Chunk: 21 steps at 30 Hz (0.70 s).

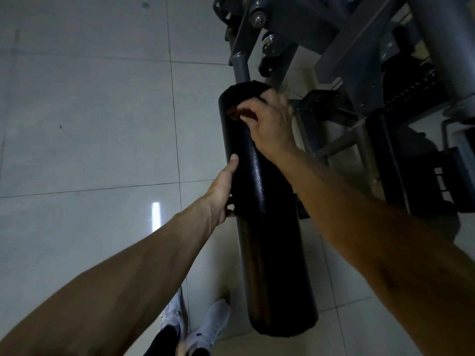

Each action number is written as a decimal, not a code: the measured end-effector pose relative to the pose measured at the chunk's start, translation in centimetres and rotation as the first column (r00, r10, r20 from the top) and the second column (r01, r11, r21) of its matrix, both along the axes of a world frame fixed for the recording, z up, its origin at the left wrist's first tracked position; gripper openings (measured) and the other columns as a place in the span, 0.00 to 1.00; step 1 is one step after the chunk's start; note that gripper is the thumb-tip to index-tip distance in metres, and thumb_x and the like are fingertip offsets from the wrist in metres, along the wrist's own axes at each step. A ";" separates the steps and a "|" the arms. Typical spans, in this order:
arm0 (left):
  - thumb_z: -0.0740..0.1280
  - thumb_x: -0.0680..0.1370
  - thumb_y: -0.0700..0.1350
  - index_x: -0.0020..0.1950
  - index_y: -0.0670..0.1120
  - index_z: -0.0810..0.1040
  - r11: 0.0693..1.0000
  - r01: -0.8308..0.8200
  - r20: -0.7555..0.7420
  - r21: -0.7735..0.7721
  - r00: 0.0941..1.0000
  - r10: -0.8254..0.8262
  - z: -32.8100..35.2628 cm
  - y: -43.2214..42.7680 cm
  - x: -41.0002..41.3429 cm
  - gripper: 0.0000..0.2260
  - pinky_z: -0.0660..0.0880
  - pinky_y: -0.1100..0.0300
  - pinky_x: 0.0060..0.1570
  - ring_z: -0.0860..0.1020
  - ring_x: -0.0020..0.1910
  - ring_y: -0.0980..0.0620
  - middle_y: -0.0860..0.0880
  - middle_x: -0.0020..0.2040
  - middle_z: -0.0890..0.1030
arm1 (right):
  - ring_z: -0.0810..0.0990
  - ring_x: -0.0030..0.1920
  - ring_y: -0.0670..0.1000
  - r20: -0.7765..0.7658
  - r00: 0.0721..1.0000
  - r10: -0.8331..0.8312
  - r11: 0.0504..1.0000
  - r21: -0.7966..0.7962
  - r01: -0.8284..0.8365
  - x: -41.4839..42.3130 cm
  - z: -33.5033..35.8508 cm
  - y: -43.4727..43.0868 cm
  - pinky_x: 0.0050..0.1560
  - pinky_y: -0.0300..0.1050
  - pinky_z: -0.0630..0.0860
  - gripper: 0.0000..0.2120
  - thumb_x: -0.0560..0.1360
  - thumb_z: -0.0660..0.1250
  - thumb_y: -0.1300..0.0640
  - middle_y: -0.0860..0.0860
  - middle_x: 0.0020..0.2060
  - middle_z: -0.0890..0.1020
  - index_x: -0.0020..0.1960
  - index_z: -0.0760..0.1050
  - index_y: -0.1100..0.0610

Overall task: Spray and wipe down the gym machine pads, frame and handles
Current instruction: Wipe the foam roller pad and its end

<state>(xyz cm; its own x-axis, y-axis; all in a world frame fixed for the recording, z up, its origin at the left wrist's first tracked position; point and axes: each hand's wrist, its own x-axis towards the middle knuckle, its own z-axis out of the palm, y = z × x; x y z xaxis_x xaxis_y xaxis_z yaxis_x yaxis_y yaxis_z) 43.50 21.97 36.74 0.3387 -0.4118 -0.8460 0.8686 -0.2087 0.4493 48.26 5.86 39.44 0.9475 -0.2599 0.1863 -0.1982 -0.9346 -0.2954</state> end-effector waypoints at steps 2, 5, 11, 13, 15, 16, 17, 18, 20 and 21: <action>0.62 0.75 0.74 0.67 0.53 0.79 0.999 -0.040 0.039 -0.001 0.998 0.040 -0.1 0.5 -1.1 0.31 0.77 0.45 0.63 0.80 0.60 0.46 0.49 0.62 0.83 | 0.73 0.58 0.58 0.003 0.999 0.040 0.999 -0.007 -0.040 -4.3 -0.3 1.0 0.56 0.47 0.65 0.08 0.79 0.70 0.53 0.53 0.56 0.76 0.57 0.83 0.46; 0.64 0.75 0.73 0.64 0.54 0.81 0.998 -0.060 0.048 -0.012 0.997 0.061 -0.4 1.2 -4.5 0.29 0.76 0.46 0.63 0.81 0.60 0.48 0.50 0.59 0.84 | 0.72 0.56 0.57 -0.006 0.998 0.068 0.998 -0.002 -0.068 -11.4 -0.4 2.6 0.53 0.46 0.62 0.11 0.79 0.64 0.49 0.54 0.54 0.76 0.57 0.83 0.49; 0.63 0.73 0.75 0.55 0.53 0.82 0.998 -0.057 0.045 0.003 0.997 0.056 0.9 1.1 -8.5 0.28 0.77 0.49 0.61 0.82 0.54 0.50 0.52 0.50 0.86 | 0.75 0.49 0.59 0.000 0.991 0.137 0.986 0.093 -0.136 -26.7 0.2 6.4 0.48 0.54 0.72 0.17 0.83 0.59 0.44 0.54 0.49 0.78 0.51 0.85 0.51; 0.65 0.72 0.75 0.57 0.54 0.81 0.999 -0.017 0.112 0.027 0.994 0.014 1.4 1.0 -8.7 0.29 0.76 0.48 0.62 0.82 0.56 0.50 0.53 0.54 0.85 | 0.77 0.47 0.61 -0.012 0.991 0.133 0.983 0.129 -0.130 -31.0 -0.2 6.9 0.47 0.56 0.75 0.10 0.81 0.67 0.48 0.55 0.48 0.78 0.51 0.85 0.51; 0.69 0.69 0.75 0.60 0.53 0.81 0.998 -0.002 0.168 0.066 0.986 -0.009 1.6 0.9 -9.2 0.31 0.78 0.48 0.58 0.83 0.56 0.48 0.53 0.55 0.86 | 0.78 0.49 0.62 -0.027 0.991 0.128 0.979 0.161 -0.122 -35.2 -0.4 7.7 0.48 0.58 0.76 0.05 0.77 0.74 0.54 0.55 0.49 0.78 0.52 0.85 0.51; 0.70 0.68 0.75 0.61 0.52 0.81 0.997 -0.007 0.185 0.079 0.983 -0.007 1.8 0.9 -9.4 0.32 0.79 0.49 0.54 0.83 0.55 0.48 0.52 0.55 0.86 | 0.77 0.50 0.61 -0.016 0.989 0.150 0.974 0.176 -0.145 -37.2 -0.4 8.1 0.49 0.58 0.76 0.05 0.77 0.73 0.56 0.54 0.51 0.77 0.53 0.84 0.50; 0.70 0.68 0.74 0.62 0.52 0.81 0.996 -0.017 0.196 0.087 0.981 0.000 2.0 0.8 -9.6 0.33 0.79 0.51 0.51 0.84 0.54 0.49 0.52 0.54 0.86 | 0.75 0.51 0.59 0.006 0.983 0.186 0.966 0.183 -0.184 -38.7 0.0 8.5 0.50 0.58 0.75 0.05 0.80 0.69 0.56 0.53 0.52 0.75 0.54 0.83 0.50; 0.71 0.68 0.74 0.62 0.51 0.81 0.995 -0.027 0.203 0.092 0.979 0.008 2.2 0.8 -9.5 0.33 0.79 0.53 0.49 0.84 0.53 0.50 0.53 0.53 0.86 | 0.73 0.52 0.58 0.030 0.974 0.223 0.957 0.185 -0.224 -39.8 0.4 8.8 0.51 0.58 0.75 0.06 0.83 0.65 0.55 0.51 0.53 0.73 0.55 0.81 0.49; 0.72 0.67 0.74 0.63 0.50 0.81 0.994 -0.039 0.209 0.102 0.978 0.017 2.2 0.6 -9.4 0.34 0.80 0.53 0.50 0.85 0.51 0.51 0.53 0.52 0.87 | 0.72 0.53 0.57 0.060 0.965 0.257 0.947 0.184 -0.263 -40.9 1.0 9.0 0.51 0.59 0.76 0.09 0.85 0.61 0.52 0.50 0.52 0.72 0.54 0.80 0.49; 0.73 0.66 0.73 0.63 0.50 0.81 0.993 -0.052 0.215 0.107 0.976 0.028 2.2 0.3 -9.3 0.35 0.80 0.54 0.49 0.85 0.50 0.51 0.52 0.52 0.87 | 0.72 0.52 0.57 0.067 0.966 0.251 0.949 0.179 -0.260 -40.6 1.0 8.9 0.50 0.59 0.76 0.09 0.84 0.63 0.52 0.50 0.52 0.73 0.54 0.82 0.50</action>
<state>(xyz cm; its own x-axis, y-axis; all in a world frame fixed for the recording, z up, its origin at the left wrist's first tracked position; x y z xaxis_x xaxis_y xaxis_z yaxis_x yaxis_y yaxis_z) 34.18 22.31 38.99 0.5303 -0.3016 -0.7924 0.7639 -0.2354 0.6008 7.66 14.72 40.48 0.9789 -0.0439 0.1998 0.0566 -0.8804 -0.4709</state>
